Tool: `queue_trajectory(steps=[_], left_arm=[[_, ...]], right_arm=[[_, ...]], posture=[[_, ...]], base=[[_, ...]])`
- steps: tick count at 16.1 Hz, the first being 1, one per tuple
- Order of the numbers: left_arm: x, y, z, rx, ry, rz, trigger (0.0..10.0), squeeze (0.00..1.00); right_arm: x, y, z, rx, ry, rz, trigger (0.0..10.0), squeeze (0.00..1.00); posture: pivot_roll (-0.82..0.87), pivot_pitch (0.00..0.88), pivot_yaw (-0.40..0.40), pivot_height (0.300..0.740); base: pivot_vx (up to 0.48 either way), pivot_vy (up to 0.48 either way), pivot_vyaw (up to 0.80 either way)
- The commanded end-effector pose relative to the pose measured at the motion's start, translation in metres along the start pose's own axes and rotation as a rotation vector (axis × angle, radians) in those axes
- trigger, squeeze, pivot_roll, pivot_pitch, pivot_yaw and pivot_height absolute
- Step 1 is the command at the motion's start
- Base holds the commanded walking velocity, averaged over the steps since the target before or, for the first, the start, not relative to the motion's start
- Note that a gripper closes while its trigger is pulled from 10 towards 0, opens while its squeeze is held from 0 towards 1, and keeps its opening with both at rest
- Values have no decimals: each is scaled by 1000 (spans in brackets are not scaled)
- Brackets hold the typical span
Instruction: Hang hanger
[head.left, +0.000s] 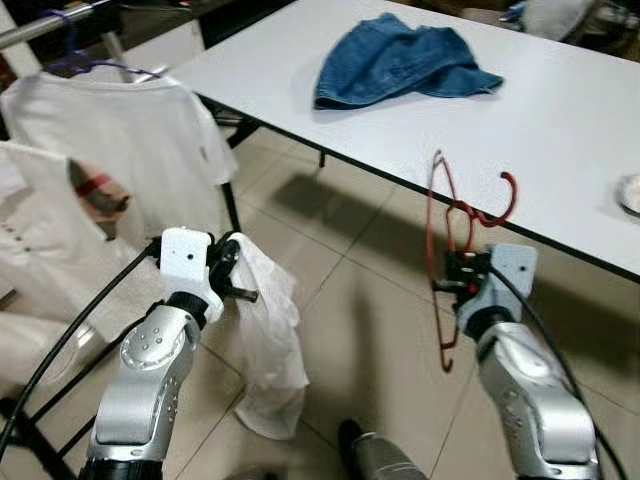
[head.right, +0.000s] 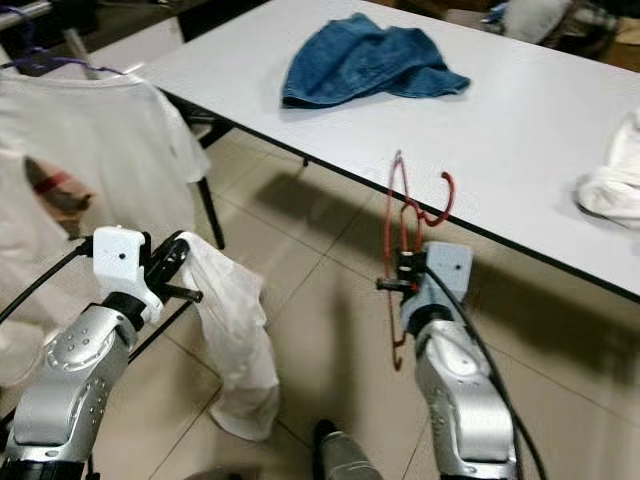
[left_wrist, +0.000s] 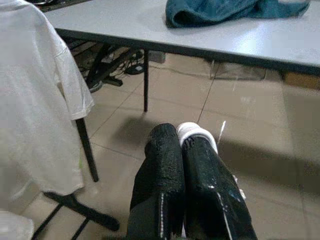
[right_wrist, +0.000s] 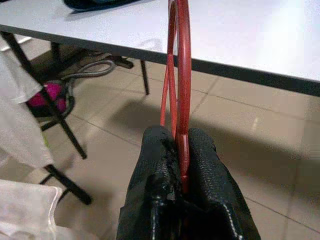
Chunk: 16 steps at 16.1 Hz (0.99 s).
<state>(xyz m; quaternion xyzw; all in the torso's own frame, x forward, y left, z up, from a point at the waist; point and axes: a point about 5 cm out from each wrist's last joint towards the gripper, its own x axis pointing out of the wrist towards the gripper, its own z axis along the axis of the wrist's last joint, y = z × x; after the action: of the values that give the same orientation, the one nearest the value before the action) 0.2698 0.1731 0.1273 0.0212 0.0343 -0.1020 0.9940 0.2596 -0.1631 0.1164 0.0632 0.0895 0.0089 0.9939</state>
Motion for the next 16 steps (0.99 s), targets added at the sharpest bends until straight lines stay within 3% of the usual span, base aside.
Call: queue_trajectory(steps=[1,2,4,6,11,16], left_arm=[[-2,2,0,14,8,18,10000,0],[-4,0,1,67,-9,-4,10000,0],[-7,-2,1,78,-8,-12,10000,0],[-6,3,2,83,-5,3,10000,0],[-6,5,4,78,-4,-19,10000,0],[-2,3,9,64,-22,-30,10000,0]], right_arm=[[-2,3,0,3,9,19,10000,0],[-2,-2,-5,-47,46,-7,10000,0],[-5,-2,-9,-35,63,15,10000,0],[-3,-8,-4,-21,2,-58,10000,0],[-4,-1,-9,54,40,-10,10000,0],[-5,-2,-8,93,18,-16,10000,0]], posture=[[-76,142,45,740],[-71,145,32,740],[-70,144,25,740],[-67,142,25,740],[-64,144,36,740],[-65,141,41,740]], base=[[0,0,-669],[0,0,-663],[0,0,-684],[0,0,-697],[0,0,-726],[0,349,-709]])
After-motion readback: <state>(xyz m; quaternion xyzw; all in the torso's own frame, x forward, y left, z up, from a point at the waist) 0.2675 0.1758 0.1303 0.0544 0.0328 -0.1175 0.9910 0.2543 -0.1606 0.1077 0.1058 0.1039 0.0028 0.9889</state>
